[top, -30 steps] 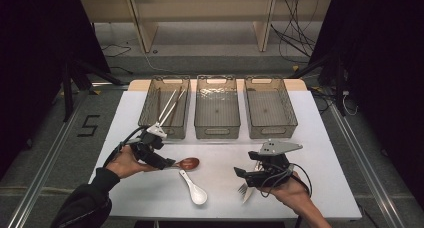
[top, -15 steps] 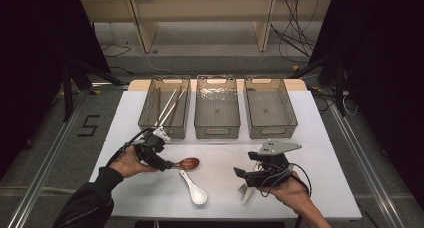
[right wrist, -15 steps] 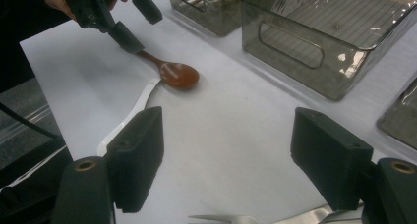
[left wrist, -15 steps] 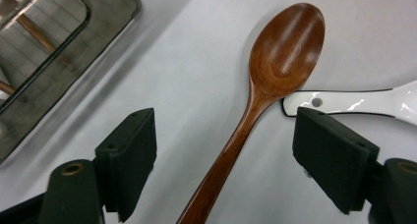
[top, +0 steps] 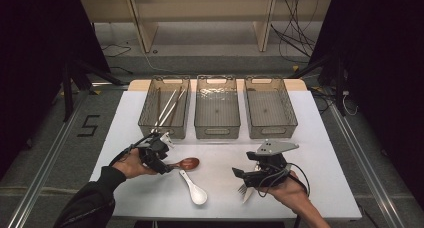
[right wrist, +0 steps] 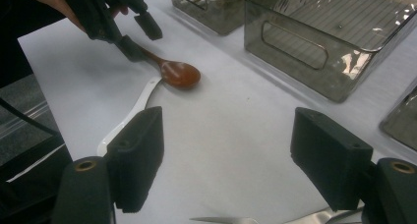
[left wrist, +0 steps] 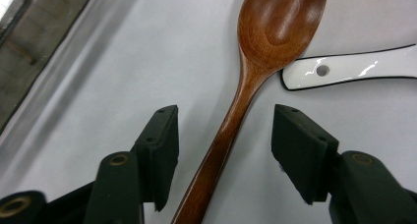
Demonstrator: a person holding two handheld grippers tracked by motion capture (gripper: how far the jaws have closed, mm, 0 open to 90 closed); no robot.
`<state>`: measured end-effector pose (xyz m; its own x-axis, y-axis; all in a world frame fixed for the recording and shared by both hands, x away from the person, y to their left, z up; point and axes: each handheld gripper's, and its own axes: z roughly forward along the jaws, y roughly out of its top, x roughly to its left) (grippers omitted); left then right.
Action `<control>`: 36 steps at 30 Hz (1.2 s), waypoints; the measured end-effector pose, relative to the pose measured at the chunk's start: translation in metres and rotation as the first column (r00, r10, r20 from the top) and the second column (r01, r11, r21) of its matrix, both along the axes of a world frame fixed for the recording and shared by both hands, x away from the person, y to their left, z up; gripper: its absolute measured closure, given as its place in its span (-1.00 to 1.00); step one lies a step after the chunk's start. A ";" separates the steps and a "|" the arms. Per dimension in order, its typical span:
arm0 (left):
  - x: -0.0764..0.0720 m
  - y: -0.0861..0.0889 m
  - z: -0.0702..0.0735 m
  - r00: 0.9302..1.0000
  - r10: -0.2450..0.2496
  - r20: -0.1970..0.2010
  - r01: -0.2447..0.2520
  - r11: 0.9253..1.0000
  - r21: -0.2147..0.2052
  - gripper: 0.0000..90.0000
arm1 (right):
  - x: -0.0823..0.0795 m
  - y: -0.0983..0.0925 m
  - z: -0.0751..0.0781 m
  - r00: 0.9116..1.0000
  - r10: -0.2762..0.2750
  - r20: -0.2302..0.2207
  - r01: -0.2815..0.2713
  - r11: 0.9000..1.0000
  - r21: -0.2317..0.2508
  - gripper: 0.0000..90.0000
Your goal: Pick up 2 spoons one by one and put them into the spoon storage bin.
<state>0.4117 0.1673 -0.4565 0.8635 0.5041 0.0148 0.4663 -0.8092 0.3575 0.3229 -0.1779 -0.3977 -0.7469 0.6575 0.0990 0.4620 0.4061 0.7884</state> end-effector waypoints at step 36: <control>0.004 -0.013 -0.004 0.995 -0.084 -0.061 0.090 0.992 0.092 0.79 | 0.001 -0.001 0.000 1.000 -0.002 0.000 0.002 1.000 -0.002 -0.34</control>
<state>0.4157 0.1543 -0.4605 0.9048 0.4258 0.0082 0.4101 -0.8763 0.2528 0.3238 -0.1787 -0.3976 -0.7454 0.6595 0.0976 0.4628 0.4065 0.7878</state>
